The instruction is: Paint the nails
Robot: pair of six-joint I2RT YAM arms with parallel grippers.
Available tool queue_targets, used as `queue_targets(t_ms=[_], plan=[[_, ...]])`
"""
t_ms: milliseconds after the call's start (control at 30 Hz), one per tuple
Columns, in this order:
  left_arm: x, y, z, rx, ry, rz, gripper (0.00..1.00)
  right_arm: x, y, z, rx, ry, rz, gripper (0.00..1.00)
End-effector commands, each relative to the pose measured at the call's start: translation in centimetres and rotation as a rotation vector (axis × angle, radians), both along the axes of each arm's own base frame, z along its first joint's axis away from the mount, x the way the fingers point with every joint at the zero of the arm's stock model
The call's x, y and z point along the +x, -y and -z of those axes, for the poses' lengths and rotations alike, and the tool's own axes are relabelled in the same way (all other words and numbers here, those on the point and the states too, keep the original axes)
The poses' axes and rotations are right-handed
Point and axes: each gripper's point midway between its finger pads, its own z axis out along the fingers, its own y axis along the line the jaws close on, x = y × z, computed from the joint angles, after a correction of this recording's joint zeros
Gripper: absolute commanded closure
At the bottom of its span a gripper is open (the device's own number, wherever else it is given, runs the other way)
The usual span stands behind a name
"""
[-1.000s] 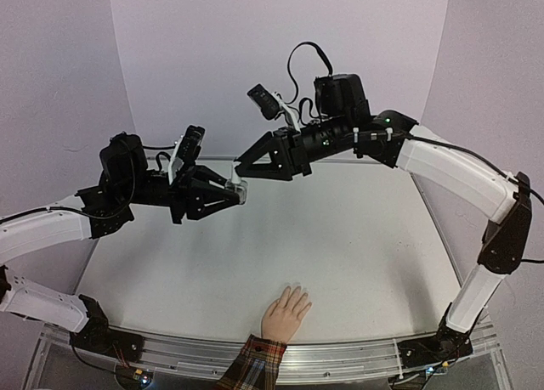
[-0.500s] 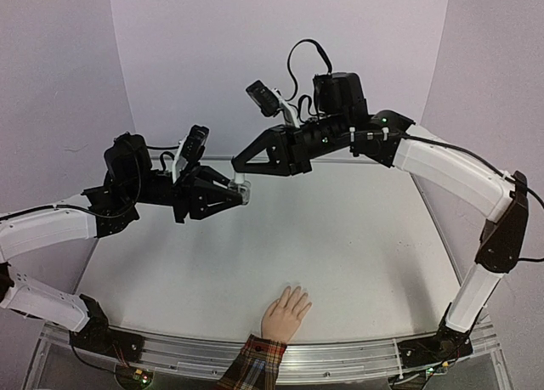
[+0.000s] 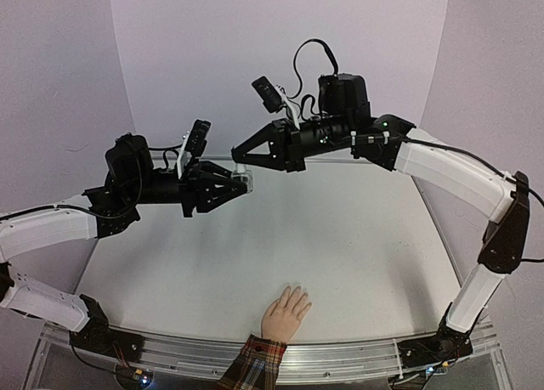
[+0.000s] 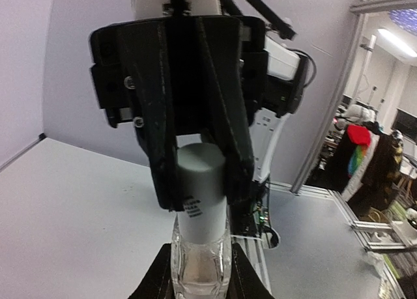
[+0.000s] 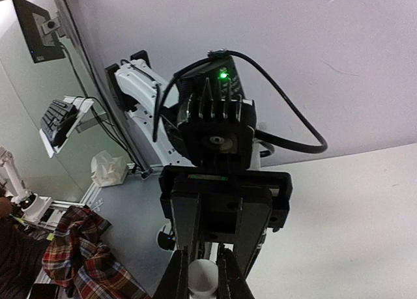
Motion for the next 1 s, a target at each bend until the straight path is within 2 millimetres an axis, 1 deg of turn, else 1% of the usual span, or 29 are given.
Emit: queue_targets(t_ms=[0,67,133,167,200,233,267,300,367,467,567,600,700,733,833,900,967], plan=[[6.2,-2.0,-5.0,-0.098,0.089,-0.407,1.00,0.5,-0.9,1.4,-0.050,-0.038,0.131,1.00],[9.1,-3.4,-4.9,-0.090,0.082,-0.594,1.00,2.1,-1.6,2.5,-0.071,-0.038,0.252,1.00],[11.8,-5.0,-4.8,-0.083,0.080,-0.774,1.00,4.5,-2.2,4.0,-0.105,-0.028,0.459,1.00],[13.0,-5.6,-4.6,-0.071,0.077,-0.852,1.00,6.1,-2.2,4.9,-0.127,-0.023,0.600,1.00],[14.4,-6.3,-4.4,-0.059,0.077,-0.940,1.00,8.3,-1.8,6.0,-0.161,-0.026,0.824,1.00],[15.5,-6.7,-4.1,-0.046,0.077,-1.002,1.00,10.0,-0.9,6.9,-0.187,-0.031,1.020,1.00],[16.3,-6.7,-3.7,-0.033,0.075,-1.043,1.00,10.9,-0.1,8.1,-0.220,-0.038,1.168,1.00],[16.9,-6.7,-3.3,-0.026,0.072,-1.075,1.00,11.3,0.2,8.0,-0.219,-0.018,1.269,1.00],[17.4,-6.3,-2.7,-0.021,0.069,-1.105,1.00,11.1,-0.3,7.4,-0.216,0.039,1.361,1.00],[17.5,-5.2,-2.1,-0.009,0.062,-1.085,1.00,10.9,-1.5,5.8,-0.216,0.083,1.365,1.00],[16.9,-4.4,-1.3,0.009,0.050,-1.042,1.00,10.6,-1.9,5.0,-0.213,0.100,1.326,1.00],[16.6,-4.4,-1.0,0.015,0.043,-1.028,1.00,10.4,-1.8,4.8,-0.212,0.104,1.302,0.97],[15.5,-4.7,-0.2,0.026,0.019,-0.984,1.00,10.0,-1.5,3.8,-0.179,0.075,1.204,0.76],[15.0,-4.7,0.1,0.034,0.015,-0.963,1.00,9.7,-1.5,3.5,-0.170,0.067,1.143,0.67],[13.3,-4.4,0.6,0.060,0.007,-0.878,1.00,8.6,-1.1,3.1,-0.152,0.077,0.973,0.39],[12.2,-4.0,0.9,0.093,0.001,-0.815,1.00,7.1,-1.0,2.4,-0.125,0.074,0.785,0.26],[11.0,-3.5,0.9,0.110,0.002,-0.733,1.00,5.1,-0.9,2.2,-0.105,0.065,0.564,0.18]])
